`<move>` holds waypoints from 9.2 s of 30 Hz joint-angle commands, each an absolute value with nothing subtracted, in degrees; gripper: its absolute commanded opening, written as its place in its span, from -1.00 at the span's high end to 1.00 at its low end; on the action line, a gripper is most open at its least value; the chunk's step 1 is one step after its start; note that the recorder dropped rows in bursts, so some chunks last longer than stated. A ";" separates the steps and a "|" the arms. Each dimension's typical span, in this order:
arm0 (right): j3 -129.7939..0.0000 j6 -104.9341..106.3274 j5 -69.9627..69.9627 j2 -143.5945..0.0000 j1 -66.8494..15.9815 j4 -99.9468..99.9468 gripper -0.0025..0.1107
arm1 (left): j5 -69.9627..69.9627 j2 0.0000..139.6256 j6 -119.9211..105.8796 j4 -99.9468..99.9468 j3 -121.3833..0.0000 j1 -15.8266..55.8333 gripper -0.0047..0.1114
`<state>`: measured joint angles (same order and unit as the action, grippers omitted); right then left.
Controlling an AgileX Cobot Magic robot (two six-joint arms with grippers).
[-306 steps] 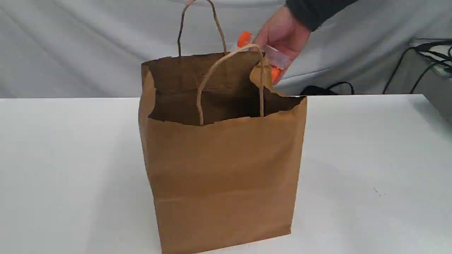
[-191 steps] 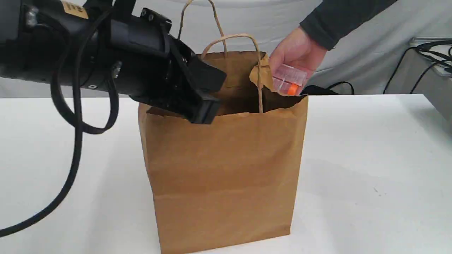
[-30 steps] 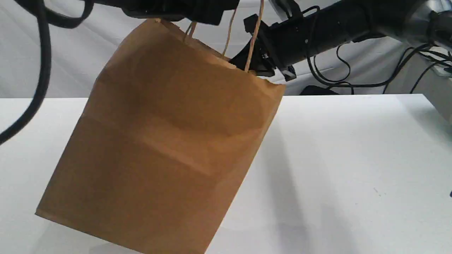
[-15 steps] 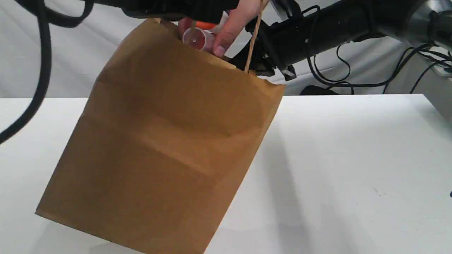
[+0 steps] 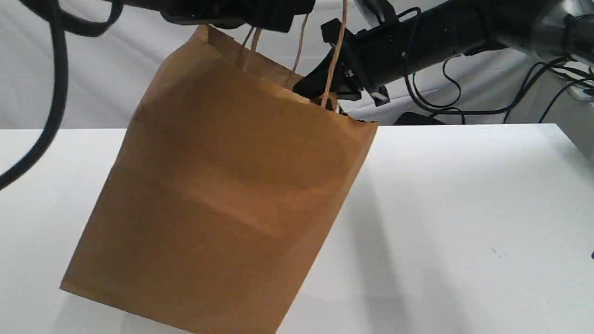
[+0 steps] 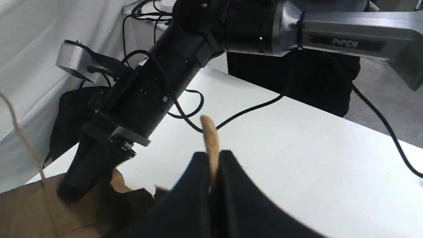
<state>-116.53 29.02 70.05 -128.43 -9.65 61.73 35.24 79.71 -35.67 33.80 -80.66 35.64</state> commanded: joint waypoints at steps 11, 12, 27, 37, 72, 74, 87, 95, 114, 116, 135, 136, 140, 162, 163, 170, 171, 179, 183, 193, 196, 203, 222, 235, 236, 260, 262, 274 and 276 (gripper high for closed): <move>-116.72 30.01 69.96 -128.33 -9.41 62.43 0.96 | 35.37 79.28 -34.51 34.57 -79.80 35.90 0.92; -116.72 30.01 69.96 -128.33 -9.41 62.43 0.96 | 35.37 79.28 -34.51 34.57 -79.20 35.90 0.92; -116.72 30.42 69.96 -122.91 -9.18 56.42 0.96 | 36.91 79.28 -34.51 33.71 -74.12 35.90 0.92; -116.72 29.35 69.96 -118.80 -9.31 51.53 0.96 | 36.65 79.28 -34.51 34.10 -69.14 35.90 0.92; -116.72 28.20 69.96 -119.71 -10.95 47.74 0.96 | 15.40 79.28 -33.07 32.28 -63.44 35.90 0.00; -116.72 28.10 69.96 -119.71 -10.95 47.74 0.96 | 15.40 79.28 -32.97 31.54 -63.44 35.90 0.00; -116.72 28.64 69.96 -119.71 -10.95 45.37 0.96 | 15.43 79.28 -32.97 30.47 -63.44 35.90 0.00; -116.72 28.64 69.96 -119.71 -10.95 45.37 0.28 | 16.93 79.28 -32.97 30.47 -63.44 35.90 0.00; -116.72 28.64 69.96 -119.59 -10.47 41.25 0.04 | 22.29 79.28 -29.96 23.17 -63.44 35.90 0.00; -116.72 28.64 69.96 -119.25 -10.02 41.28 0.04 | 22.96 79.28 -29.96 22.90 -63.44 35.90 0.00; -116.72 28.54 69.96 -112.39 -7.37 40.96 0.04 | 27.04 71.25 -16.20 -1.37 -63.44 35.90 0.00; -116.72 28.54 69.96 -112.14 -7.37 40.84 0.04 | 27.99 70.53 -14.96 -1.61 -63.44 35.90 0.00; -116.72 28.16 69.96 -110.56 -7.37 38.41 0.04 | 33.78 68.26 -11.89 -1.74 -63.44 35.90 0.00; -96.31 36.21 55.84 -82.54 -8.06 42.62 0.96 | 22.55 28.19 -2.63 -1.08 -51.61 35.90 0.92; -91.62 37.94 52.08 -79.98 -8.94 42.34 0.96 | 20.97 26.50 -1.55 -1.26 -49.06 35.90 0.92; -65.26 44.96 24.96 -64.80 -17.09 42.34 0.96 | 13.13 22.16 5.84 -5.14 -35.22 35.90 0.92; -61.72 44.96 22.20 -63.41 -18.35 42.34 0.96 | 11.16 22.16 5.95 -5.14 -33.31 35.90 0.92; -54.06 44.96 26.51 -59.81 -19.53 42.22 0.96 | 3.55 22.16 5.95 -4.90 -28.99 35.90 0.92; -54.06 44.96 27.26 -59.81 -19.53 43.08 0.96 | 3.26 22.16 5.95 -4.90 -28.99 35.90 0.92; -54.06 44.96 27.69 -59.81 -19.53 43.62 0.96 | 3.26 22.16 5.95 -4.90 -28.99 35.90 0.92; -54.06 44.96 27.69 -59.81 -19.53 43.62 0.96 | 3.26 22.16 5.95 -4.90 -28.99 35.90 0.92; -54.06 44.96 27.69 -59.81 -19.53 43.62 0.96 | 3.26 22.16 5.95 -4.90 -28.99 35.90 0.92; -45.49 46.60 8.70 -44.15 -19.31 41.95 0.96 | 3.26 22.16 5.78 -4.90 -28.99 35.90 0.92; -19.09 46.28 -0.84 -16.88 -4.75 42.98 0.96 | 3.26 22.16 5.62 -4.90 -28.99 35.90 0.92; -17.70 46.28 -0.84 -14.33 -3.72 42.98 0.96 | 3.26 22.16 5.62 -4.90 -28.99 35.90 0.92; -5.97 44.67 -2.26 0.00 1.91 48.22 0.96 | 3.02 22.16 5.61 -4.90 -28.99 35.90 0.92; -5.74 44.56 -1.33 0.00 1.91 46.49 0.96 | 3.02 22.16 5.61 -4.90 -28.99 35.90 0.92; 0.00 4.92 2.05 0.00 1.91 -4.83 0.96 | 3.02 22.16 5.61 -4.90 -28.99 35.90 0.92; 0.00 6.26 2.56 0.00 1.91 -6.11 0.96 | 3.02 22.16 5.61 -4.90 -28.99 35.90 0.92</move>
